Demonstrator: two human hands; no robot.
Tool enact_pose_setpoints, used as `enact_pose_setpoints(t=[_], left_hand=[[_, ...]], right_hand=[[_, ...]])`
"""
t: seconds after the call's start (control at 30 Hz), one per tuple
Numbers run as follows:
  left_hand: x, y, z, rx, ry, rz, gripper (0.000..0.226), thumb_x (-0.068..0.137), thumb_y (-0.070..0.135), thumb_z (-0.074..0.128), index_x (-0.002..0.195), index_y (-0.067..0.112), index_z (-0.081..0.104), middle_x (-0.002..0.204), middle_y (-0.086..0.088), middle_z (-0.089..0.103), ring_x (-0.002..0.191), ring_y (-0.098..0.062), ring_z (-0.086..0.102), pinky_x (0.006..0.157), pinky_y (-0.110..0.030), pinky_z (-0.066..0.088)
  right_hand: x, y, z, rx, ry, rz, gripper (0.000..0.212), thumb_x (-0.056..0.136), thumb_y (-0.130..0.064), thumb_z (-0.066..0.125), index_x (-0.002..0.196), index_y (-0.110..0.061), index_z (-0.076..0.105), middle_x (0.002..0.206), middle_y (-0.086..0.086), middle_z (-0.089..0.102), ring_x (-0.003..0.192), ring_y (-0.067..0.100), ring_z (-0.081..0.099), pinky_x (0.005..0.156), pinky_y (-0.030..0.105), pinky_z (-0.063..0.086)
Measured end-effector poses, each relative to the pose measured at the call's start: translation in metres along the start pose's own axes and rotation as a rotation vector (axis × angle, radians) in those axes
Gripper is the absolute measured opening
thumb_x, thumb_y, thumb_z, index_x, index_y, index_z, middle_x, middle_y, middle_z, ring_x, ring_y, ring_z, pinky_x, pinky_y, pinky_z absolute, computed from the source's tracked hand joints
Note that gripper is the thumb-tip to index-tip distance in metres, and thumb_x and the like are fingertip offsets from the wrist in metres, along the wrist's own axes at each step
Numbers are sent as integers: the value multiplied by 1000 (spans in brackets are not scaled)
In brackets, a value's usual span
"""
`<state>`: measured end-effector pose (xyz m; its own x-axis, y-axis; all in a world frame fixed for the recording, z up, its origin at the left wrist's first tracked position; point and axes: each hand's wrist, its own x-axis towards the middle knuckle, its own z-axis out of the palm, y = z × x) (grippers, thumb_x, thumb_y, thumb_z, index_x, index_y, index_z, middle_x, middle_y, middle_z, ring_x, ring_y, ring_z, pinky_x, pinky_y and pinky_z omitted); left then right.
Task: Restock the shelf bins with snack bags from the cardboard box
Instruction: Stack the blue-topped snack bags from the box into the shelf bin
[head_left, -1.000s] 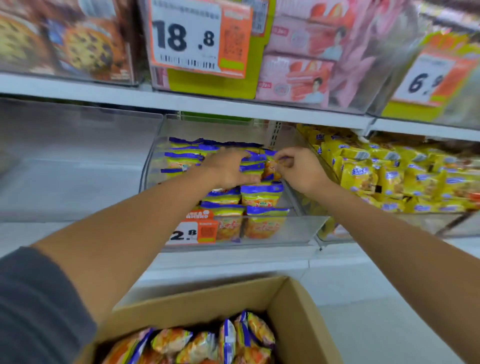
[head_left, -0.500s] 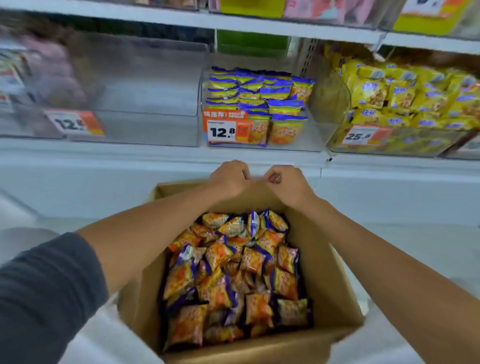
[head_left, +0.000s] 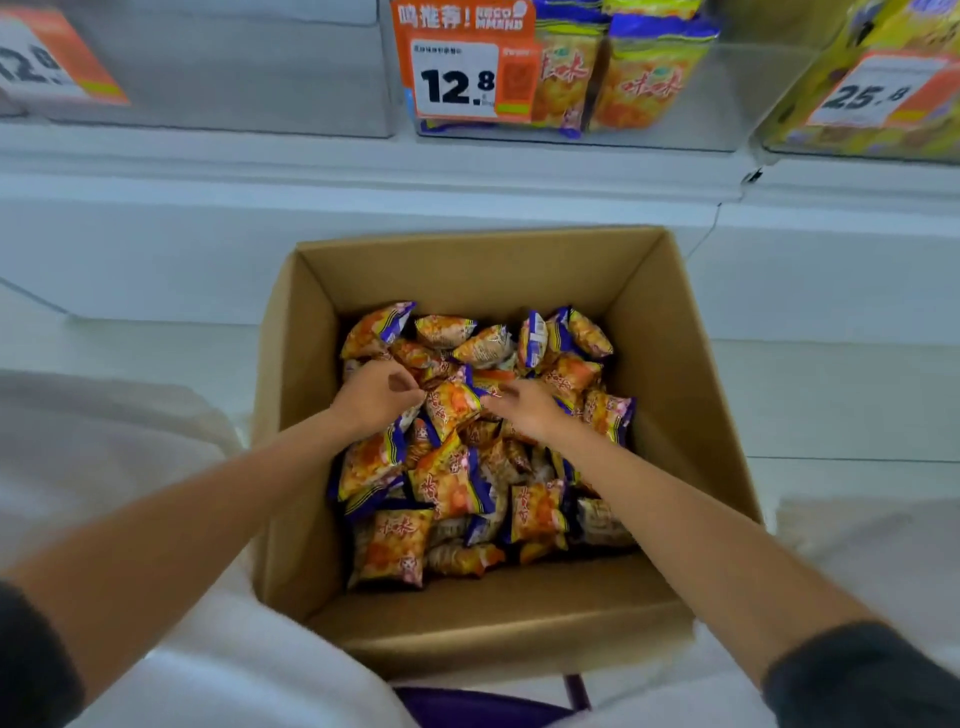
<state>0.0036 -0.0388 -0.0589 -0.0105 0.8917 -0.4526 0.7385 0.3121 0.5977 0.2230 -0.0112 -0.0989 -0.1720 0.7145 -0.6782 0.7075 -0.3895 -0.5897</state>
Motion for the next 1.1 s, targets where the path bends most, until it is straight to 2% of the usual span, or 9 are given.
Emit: enact_pose_setpoints(t=[0.2, 0.33, 0.43, 0.53, 0.63, 0.7, 0.83, 1.03, 1.1], left_hand=[[-8, -9, 14, -51, 16, -39, 13, 92, 25, 66, 94, 12, 67, 94, 1, 65, 90, -11, 59, 63, -16, 40], [-10, 3, 12, -260, 22, -236, 28, 92, 37, 64, 91, 10, 60, 92, -6, 61, 87, -20, 60, 81, -40, 57], [-12, 15, 6, -687, -246, -469, 78, 68, 59, 78, 124, 12, 52, 120, -3, 61, 99, -17, 64, 73, -32, 60], [-9, 13, 7, -909, -185, -464, 97, 55, 45, 89, 137, 12, 48, 132, -5, 60, 109, -17, 64, 69, -28, 60], [-9, 8, 2, -573, 103, -351, 104, 60, 45, 90, 143, 12, 36, 137, -5, 53, 120, -22, 56, 91, -39, 56], [-8, 3, -3, -397, 201, -294, 103, 66, 38, 89, 145, 9, 30, 139, -8, 50, 125, -26, 52, 102, -44, 48], [-7, -7, -4, -455, 131, -295, 99, 66, 31, 89, 146, 13, 33, 137, -6, 52, 117, -24, 57, 80, -41, 60], [-9, -9, 2, -498, 101, -295, 94, 66, 29, 89, 144, 13, 39, 133, -5, 54, 117, -23, 58, 68, -34, 62], [-7, -10, 2, -507, 110, -274, 93, 66, 30, 89, 143, 15, 40, 133, -5, 55, 115, -23, 60, 66, -33, 62]], right_hand=[[15, -15, 23, 267, 145, 80, 29, 84, -14, 74, 111, -6, 66, 112, 7, 67, 105, 22, 63, 94, 38, 53], [-11, -27, -4, 707, 114, 138, 36, 84, 2, 70, 118, 2, 58, 102, 17, 68, 99, 28, 69, 85, 33, 58], [-35, -32, -8, 890, -64, 129, 40, 84, 4, 68, 121, 2, 55, 105, 17, 69, 96, 25, 70, 83, 31, 58], [-45, -22, -3, 824, -270, 88, 38, 86, 1, 68, 123, -2, 58, 114, 15, 69, 104, 24, 68, 89, 31, 56], [-48, -6, 5, 436, -227, 28, 32, 87, -7, 68, 119, -11, 62, 120, 9, 66, 114, 21, 62, 100, 34, 49], [-42, 6, 18, 151, -172, 54, 48, 87, -16, 71, 131, -14, 54, 133, 8, 57, 121, 21, 54, 104, 34, 44], [-41, 14, 52, 36, -190, 90, 91, 82, -31, 76, 153, -15, 21, 150, 9, 38, 135, 27, 42, 107, 38, 41], [-37, 4, 38, 120, -90, 42, 60, 82, -7, 74, 136, -8, 48, 116, 2, 53, 108, 17, 52, 91, 29, 45], [-33, -2, 8, 201, -30, 6, 58, 83, -4, 73, 135, -13, 50, 118, 3, 54, 112, 20, 55, 82, 24, 48]])
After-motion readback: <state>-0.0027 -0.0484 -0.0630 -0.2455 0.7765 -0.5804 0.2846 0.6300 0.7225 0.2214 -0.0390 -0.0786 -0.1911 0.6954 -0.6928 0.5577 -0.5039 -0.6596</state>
